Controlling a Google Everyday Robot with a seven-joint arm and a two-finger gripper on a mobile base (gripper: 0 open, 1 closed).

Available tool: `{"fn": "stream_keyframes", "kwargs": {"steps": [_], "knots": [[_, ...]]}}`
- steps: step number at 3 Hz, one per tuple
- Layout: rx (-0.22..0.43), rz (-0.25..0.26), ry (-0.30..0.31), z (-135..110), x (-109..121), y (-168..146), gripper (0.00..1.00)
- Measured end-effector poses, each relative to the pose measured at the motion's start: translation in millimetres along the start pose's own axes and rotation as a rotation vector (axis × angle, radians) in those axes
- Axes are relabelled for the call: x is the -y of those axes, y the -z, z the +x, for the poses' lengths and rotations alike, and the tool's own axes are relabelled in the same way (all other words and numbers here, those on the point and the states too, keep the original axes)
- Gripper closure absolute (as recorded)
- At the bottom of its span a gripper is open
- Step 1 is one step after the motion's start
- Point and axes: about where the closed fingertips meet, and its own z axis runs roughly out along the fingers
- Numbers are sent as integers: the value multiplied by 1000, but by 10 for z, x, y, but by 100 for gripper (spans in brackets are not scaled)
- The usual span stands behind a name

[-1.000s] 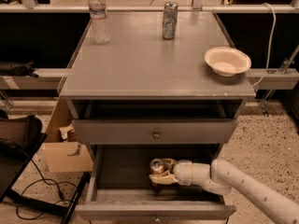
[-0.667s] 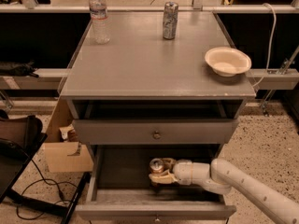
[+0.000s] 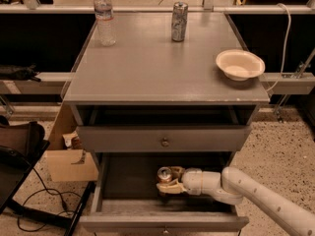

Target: Place orange can into middle drawer

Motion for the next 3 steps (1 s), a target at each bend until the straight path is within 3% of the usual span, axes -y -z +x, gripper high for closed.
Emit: {"fn": "stream_keyframes", "kwargs": {"steps": [2,3], "knots": [[0,0,0,0,0,-1,6],[0,0,0,0,-1,-2,0]]}}
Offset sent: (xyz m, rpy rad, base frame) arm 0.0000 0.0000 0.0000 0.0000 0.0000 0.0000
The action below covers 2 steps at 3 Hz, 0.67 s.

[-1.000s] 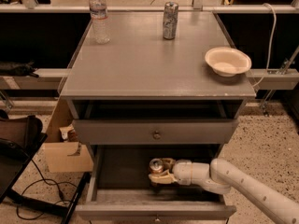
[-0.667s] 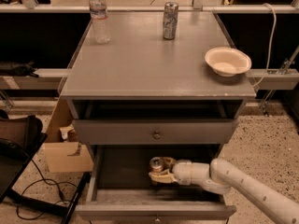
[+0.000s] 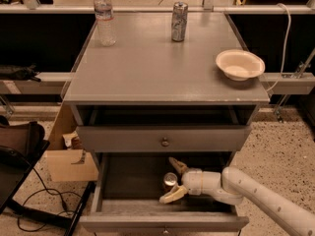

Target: Place orange can into middle drawer

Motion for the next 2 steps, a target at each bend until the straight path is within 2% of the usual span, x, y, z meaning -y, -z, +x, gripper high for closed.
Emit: {"fn": "stream_keyframes", "kwargs": {"steps": [1,2], "knots": [[0,0,0,0,0,0,0],[-12,0,33,-156,-100,53,0]]}}
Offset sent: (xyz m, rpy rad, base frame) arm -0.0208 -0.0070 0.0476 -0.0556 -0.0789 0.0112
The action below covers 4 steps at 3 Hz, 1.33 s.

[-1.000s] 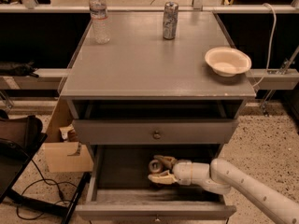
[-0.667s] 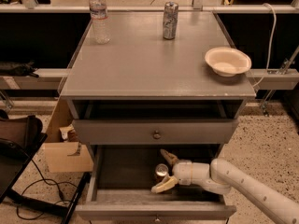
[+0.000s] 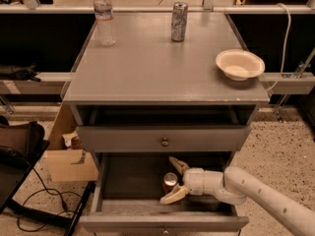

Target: Place orange can into middle drawer

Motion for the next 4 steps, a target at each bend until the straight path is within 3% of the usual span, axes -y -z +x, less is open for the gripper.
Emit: {"fn": "stream_keyframes", "kwargs": {"steps": [1,2,3,4], "knots": [[-78,-16,89,-327,-366,243,0],[-174,-68,111,-657,-872,481,0],[-309,-150,9,-1047,-1674,767,0],[-391,-134,-47,-1462,-2103,1023,0]]}}
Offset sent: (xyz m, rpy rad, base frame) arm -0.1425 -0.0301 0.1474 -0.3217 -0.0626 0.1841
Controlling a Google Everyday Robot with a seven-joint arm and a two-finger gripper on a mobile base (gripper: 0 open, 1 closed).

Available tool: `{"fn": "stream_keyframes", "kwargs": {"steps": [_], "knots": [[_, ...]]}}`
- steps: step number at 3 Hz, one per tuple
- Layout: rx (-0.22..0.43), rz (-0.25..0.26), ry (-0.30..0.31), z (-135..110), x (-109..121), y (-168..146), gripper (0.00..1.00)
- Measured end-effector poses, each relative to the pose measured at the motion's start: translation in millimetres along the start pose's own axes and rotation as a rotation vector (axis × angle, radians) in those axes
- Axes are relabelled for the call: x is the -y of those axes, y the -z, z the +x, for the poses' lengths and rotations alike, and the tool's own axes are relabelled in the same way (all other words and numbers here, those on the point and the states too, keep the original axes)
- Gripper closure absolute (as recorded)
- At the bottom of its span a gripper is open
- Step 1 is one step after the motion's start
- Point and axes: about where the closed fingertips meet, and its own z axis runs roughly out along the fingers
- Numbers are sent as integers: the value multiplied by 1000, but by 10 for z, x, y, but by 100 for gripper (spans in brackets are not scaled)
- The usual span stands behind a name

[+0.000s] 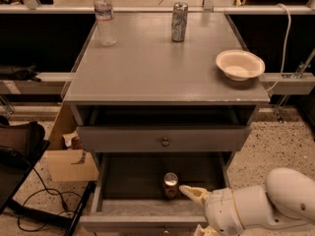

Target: Place orange can into middle drawer

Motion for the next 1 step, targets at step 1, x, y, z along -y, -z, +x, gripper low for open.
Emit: {"fn": "stream_keyframes", "kwargs": {"steps": [1], "knots": [[-91,159,-62,-433,-334,463,0]]}}
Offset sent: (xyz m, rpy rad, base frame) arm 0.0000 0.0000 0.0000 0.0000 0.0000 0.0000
